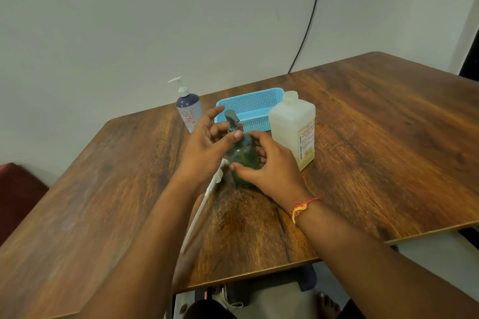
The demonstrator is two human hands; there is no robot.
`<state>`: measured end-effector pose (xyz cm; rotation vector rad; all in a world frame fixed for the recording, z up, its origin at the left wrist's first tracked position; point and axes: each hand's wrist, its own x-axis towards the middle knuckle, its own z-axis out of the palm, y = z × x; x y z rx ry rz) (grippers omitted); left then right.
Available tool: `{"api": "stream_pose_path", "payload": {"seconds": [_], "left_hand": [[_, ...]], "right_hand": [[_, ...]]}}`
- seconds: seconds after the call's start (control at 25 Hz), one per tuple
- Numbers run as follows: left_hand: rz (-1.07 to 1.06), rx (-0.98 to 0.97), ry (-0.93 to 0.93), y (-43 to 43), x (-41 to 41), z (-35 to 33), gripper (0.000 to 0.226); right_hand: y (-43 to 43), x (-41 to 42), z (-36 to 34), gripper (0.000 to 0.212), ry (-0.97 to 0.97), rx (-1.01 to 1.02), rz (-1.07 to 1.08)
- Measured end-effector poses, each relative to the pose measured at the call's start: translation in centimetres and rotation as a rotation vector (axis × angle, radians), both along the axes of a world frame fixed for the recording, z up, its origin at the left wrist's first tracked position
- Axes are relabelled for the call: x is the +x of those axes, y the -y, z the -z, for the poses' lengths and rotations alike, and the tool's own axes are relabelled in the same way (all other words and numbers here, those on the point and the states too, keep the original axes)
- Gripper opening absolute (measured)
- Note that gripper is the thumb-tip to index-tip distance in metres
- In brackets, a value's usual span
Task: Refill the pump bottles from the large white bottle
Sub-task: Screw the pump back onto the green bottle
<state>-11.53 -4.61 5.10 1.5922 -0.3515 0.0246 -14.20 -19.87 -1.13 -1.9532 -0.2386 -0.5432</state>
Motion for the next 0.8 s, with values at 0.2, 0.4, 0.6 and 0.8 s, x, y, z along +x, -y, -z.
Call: {"api": "stream_pose_path", "payload": {"seconds": [0.2, 0.4, 0.6, 0.8], "left_hand": [[0.09, 0.049, 0.002, -0.4, 0.4, -0.4, 0.055], [0.226, 0.112, -0.049, -1.1, 1.0, -1.7, 0.059], [0.15, 0.08, -0.011, -1.5, 0.4, -0.7, 0.055], [-0.31, 0.091, 0.104, -3.8, 2.2, 1.9, 0.038]], "right_hand": [[0.1, 0.0, -0.1, 0.072, -0.009, 0.003, 0.009], [0.2, -0.1, -0.3, 0.073, -0.029, -0.015, 0.005], [-0.5, -0.4, -1.0, 0.073, -0.025, -0.024, 0.019], [-1.4, 0.3, -5.4, 0.06, 0.026, 0.111, 0.064]]}}
